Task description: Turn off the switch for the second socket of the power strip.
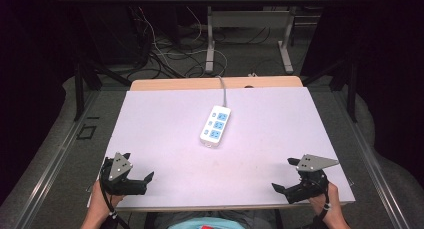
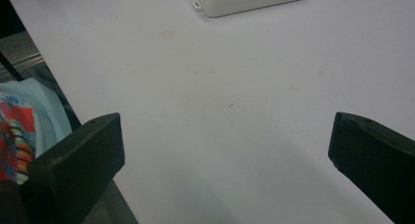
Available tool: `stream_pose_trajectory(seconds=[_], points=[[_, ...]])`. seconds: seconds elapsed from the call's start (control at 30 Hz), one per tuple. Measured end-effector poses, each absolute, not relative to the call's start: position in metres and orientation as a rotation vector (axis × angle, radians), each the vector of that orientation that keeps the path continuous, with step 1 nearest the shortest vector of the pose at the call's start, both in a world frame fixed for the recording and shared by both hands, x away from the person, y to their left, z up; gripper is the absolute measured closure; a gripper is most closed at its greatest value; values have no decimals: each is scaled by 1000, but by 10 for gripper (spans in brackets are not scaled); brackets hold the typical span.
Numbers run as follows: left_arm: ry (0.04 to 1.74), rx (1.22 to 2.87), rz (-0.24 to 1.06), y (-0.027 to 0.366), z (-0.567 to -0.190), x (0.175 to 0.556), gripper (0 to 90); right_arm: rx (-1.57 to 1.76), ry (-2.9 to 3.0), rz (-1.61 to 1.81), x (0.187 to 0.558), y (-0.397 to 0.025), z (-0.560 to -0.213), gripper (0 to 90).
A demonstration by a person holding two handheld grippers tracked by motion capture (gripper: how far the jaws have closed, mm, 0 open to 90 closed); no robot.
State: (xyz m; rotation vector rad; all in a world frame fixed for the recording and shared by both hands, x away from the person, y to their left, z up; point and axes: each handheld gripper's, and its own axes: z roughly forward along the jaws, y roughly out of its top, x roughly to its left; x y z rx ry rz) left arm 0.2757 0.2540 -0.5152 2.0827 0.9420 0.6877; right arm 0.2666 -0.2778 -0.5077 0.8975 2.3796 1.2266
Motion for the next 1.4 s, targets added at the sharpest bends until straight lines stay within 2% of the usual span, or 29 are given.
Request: stream_pose_trajectory(seconds=[1.4], points=[[910,2126,706,243,-512,289,2,922,2384,1207,272,-278,-511,0]])
